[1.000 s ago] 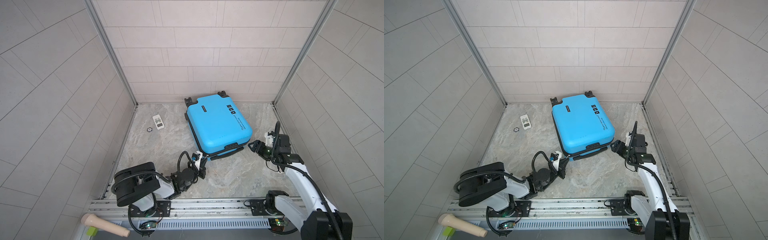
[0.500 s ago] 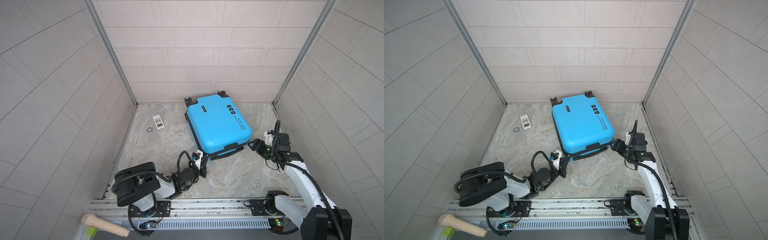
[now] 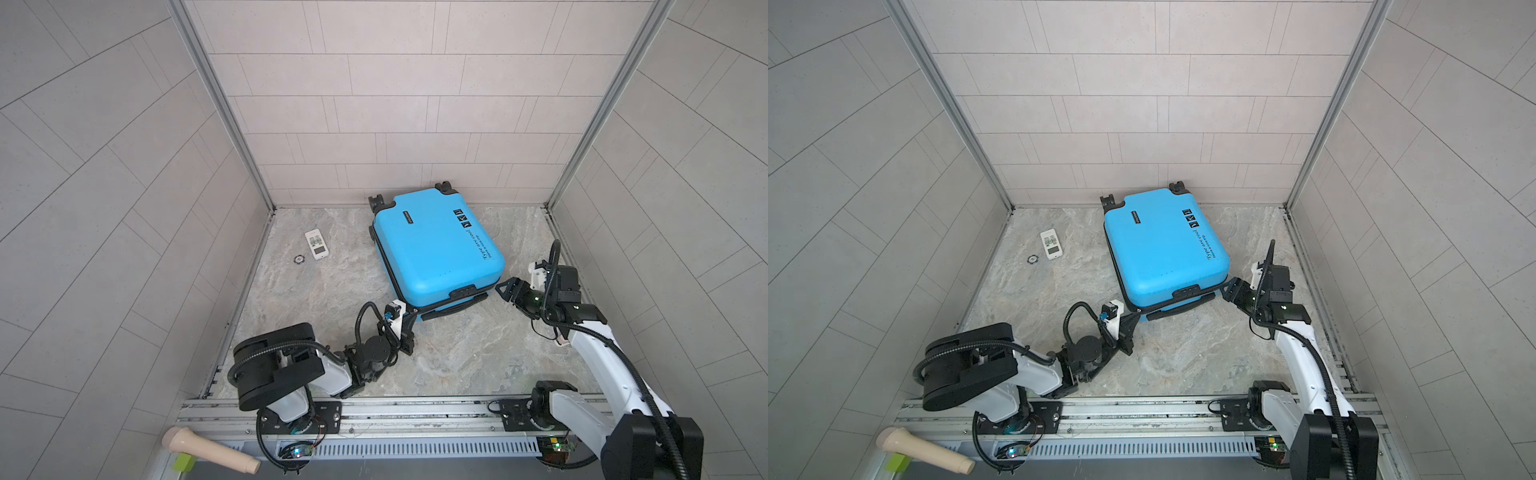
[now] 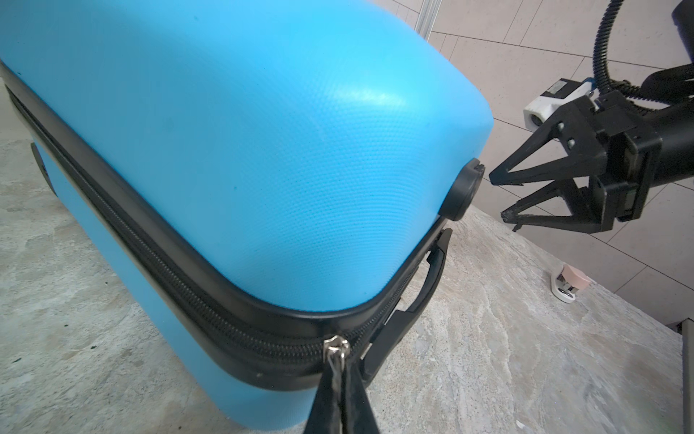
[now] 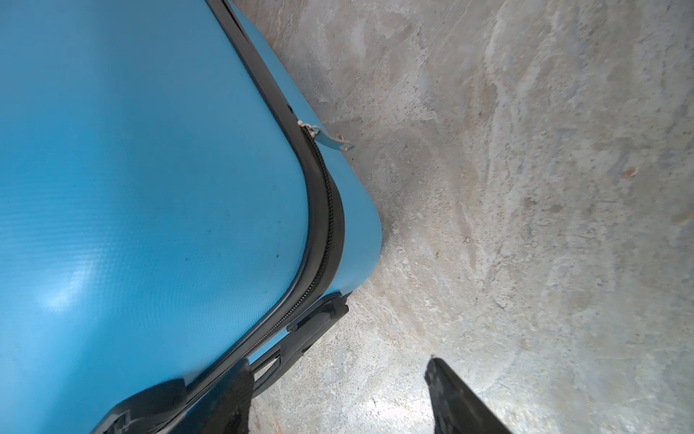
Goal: Pack the luggage
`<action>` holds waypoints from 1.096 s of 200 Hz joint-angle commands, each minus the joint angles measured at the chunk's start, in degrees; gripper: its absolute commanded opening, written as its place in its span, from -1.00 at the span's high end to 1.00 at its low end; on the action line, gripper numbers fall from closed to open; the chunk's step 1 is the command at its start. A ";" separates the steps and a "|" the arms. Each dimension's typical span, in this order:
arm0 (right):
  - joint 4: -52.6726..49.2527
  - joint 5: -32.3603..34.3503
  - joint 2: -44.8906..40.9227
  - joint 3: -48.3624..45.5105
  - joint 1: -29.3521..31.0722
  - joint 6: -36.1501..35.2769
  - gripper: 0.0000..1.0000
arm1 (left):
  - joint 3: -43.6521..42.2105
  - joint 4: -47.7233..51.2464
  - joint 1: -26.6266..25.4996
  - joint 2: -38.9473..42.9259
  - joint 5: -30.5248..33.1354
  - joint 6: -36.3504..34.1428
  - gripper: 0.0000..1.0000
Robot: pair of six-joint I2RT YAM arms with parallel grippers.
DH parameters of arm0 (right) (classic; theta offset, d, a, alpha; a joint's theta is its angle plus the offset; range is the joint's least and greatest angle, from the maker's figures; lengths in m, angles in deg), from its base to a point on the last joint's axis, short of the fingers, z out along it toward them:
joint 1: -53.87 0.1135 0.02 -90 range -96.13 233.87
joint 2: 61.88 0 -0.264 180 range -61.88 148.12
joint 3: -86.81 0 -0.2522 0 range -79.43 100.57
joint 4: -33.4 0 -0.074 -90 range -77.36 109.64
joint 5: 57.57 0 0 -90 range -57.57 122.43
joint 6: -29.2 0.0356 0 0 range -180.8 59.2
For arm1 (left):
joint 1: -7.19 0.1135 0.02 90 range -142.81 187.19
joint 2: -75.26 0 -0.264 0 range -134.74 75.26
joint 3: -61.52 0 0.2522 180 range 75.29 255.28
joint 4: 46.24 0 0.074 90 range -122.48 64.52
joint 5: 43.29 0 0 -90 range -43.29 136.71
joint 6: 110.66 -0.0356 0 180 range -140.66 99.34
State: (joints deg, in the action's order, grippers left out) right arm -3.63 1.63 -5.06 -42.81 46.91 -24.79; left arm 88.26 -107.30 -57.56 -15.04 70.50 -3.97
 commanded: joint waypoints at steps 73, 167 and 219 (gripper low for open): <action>22.17 -13.36 8.44 -11.61 -3.45 15.30 -0.06 | 3.53 16.08 0.42 6.19 3.50 0.41 1.00; 40.66 -8.81 7.75 -19.78 5.32 29.45 -0.09 | 3.55 16.64 0.47 5.05 3.63 1.50 1.00; 46.29 -4.14 7.37 -20.69 10.61 33.95 -0.05 | 3.55 15.90 0.42 4.14 3.61 2.16 1.00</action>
State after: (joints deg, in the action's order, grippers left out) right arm 36.85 -6.22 3.13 -63.70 55.85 5.94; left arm 91.08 -91.90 -57.30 -9.82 73.06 -2.64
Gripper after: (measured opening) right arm 0.531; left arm 0.043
